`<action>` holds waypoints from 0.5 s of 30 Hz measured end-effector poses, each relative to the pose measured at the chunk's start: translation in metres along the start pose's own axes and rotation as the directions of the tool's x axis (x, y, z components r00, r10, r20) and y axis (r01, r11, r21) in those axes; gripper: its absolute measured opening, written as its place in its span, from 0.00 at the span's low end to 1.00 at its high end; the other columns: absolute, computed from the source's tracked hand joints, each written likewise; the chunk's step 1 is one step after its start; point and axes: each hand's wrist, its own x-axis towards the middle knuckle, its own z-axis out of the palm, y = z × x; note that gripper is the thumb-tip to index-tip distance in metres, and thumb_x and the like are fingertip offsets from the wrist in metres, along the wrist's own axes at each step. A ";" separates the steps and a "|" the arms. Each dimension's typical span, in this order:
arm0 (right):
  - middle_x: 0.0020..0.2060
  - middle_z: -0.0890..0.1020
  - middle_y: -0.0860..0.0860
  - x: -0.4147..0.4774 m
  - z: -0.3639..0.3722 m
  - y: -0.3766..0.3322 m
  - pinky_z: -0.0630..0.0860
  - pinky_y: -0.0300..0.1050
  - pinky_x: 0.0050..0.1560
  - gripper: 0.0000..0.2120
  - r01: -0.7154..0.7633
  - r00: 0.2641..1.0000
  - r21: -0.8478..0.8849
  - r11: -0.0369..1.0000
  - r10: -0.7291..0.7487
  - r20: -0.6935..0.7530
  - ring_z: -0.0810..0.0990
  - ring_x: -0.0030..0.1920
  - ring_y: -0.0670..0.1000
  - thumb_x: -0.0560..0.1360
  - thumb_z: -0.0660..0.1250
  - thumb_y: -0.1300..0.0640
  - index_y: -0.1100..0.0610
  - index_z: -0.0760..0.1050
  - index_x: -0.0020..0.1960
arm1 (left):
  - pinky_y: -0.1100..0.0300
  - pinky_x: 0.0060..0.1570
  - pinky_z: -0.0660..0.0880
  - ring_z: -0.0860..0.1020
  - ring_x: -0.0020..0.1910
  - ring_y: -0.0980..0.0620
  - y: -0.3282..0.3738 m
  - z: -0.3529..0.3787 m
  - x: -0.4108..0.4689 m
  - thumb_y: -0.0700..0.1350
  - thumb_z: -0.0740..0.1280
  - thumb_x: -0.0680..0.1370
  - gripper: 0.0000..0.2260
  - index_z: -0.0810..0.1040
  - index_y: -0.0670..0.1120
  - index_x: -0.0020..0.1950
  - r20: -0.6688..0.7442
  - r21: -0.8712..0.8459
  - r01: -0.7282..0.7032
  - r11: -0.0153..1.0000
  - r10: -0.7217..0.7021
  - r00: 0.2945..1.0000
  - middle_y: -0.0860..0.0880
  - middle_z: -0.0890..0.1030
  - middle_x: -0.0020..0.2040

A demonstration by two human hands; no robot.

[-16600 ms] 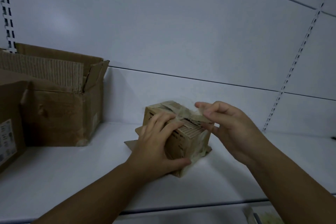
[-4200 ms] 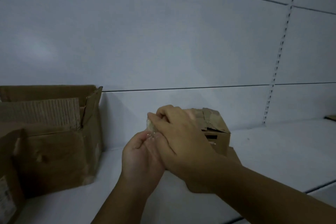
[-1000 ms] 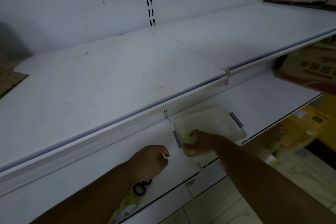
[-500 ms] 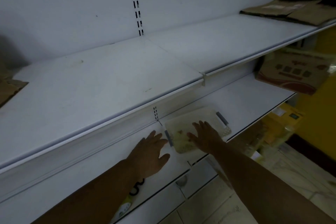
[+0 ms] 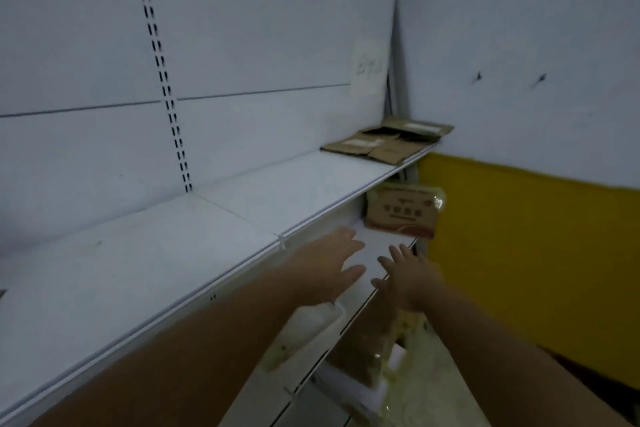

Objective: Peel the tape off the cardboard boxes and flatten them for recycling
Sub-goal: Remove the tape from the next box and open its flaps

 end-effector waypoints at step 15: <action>0.77 0.47 0.52 -0.029 -0.224 -0.324 0.47 0.52 0.75 0.28 0.727 0.612 -0.087 0.681 -0.701 -0.365 0.45 0.77 0.52 0.80 0.48 0.39 0.48 0.49 0.77 | 0.46 0.74 0.44 0.44 0.77 0.51 -0.128 -0.230 -0.253 0.58 0.52 0.81 0.27 0.53 0.49 0.77 -0.395 0.399 0.664 0.632 -0.536 0.747 0.48 0.50 0.79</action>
